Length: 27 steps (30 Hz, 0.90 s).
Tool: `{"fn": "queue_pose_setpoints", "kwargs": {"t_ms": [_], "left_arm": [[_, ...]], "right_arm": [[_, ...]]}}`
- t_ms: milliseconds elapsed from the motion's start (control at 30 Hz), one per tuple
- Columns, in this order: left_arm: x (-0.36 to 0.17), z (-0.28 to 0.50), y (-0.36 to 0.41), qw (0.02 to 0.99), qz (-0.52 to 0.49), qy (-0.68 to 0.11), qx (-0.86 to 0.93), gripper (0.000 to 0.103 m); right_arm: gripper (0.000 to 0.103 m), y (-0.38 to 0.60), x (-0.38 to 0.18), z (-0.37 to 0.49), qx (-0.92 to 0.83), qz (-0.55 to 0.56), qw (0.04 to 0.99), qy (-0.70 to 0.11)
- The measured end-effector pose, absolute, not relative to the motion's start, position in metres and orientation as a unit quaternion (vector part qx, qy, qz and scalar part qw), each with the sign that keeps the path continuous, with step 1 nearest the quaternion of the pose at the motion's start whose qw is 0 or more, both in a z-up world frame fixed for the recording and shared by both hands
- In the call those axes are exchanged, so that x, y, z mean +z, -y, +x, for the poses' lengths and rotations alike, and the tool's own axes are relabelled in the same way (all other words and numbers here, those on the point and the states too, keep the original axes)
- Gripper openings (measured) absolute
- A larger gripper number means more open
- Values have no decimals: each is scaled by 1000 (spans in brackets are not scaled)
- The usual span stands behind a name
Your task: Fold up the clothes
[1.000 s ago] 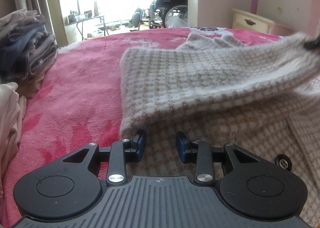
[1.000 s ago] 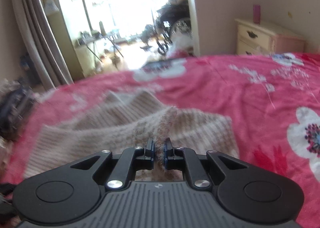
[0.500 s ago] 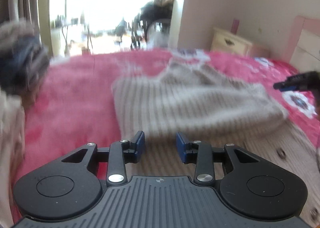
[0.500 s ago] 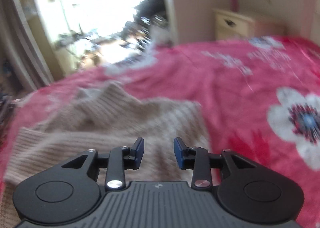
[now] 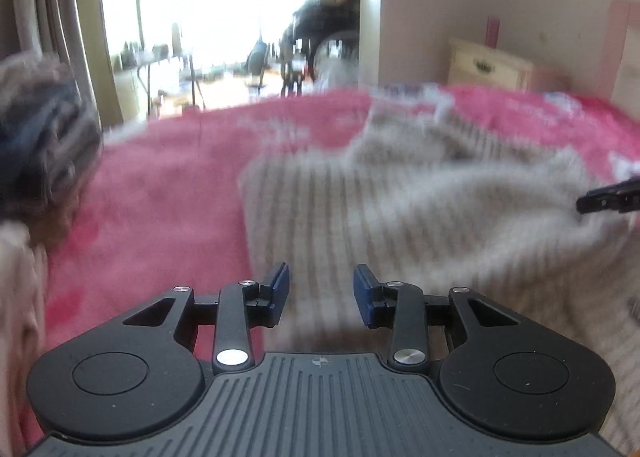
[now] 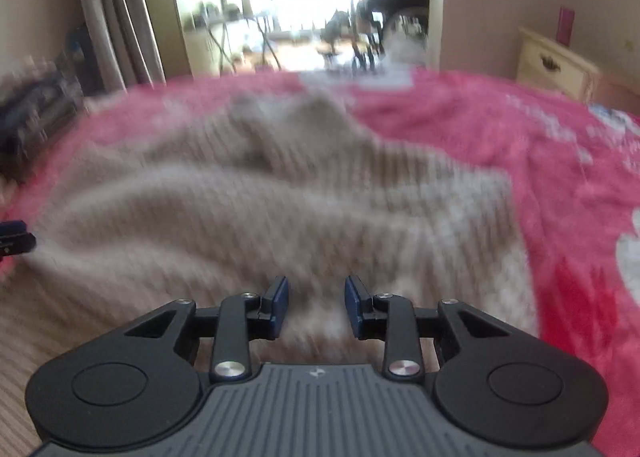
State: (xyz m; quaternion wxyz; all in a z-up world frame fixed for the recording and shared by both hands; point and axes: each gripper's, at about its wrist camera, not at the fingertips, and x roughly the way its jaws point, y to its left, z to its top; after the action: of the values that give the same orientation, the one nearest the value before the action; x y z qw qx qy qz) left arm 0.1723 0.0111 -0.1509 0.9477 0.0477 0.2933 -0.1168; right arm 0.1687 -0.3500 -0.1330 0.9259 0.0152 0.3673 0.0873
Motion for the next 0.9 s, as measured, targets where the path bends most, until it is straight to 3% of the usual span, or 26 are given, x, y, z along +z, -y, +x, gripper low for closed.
{"fn": "queue_pose_setpoints", "kwargs": {"t_ms": [133,300,433,600,767,900], "left_arm": [[-151,227,3,945,44,-303,-118,37],[-190,292,-5,922,0,-381,-71,39],[-184,285,-17,927,-32,-368,-65,39],[-163,259,-4,945,7,-315,-88,40],[-157,259,29,947,34,-295,-127,40],[-157,275,54,943,26,-297,-146,41]], "right_arm": [[33,348,-128,192,77,16,933,-351],[32,367,-177,226,55,57,924,-374],[33,367,-166,223,54,51,925,-372],[33,365,-132,197,107,58,934,-337],[35,342,-160,199,130,-20,914,-385],[35,347,-131,215,134,41,920,-367]]}}
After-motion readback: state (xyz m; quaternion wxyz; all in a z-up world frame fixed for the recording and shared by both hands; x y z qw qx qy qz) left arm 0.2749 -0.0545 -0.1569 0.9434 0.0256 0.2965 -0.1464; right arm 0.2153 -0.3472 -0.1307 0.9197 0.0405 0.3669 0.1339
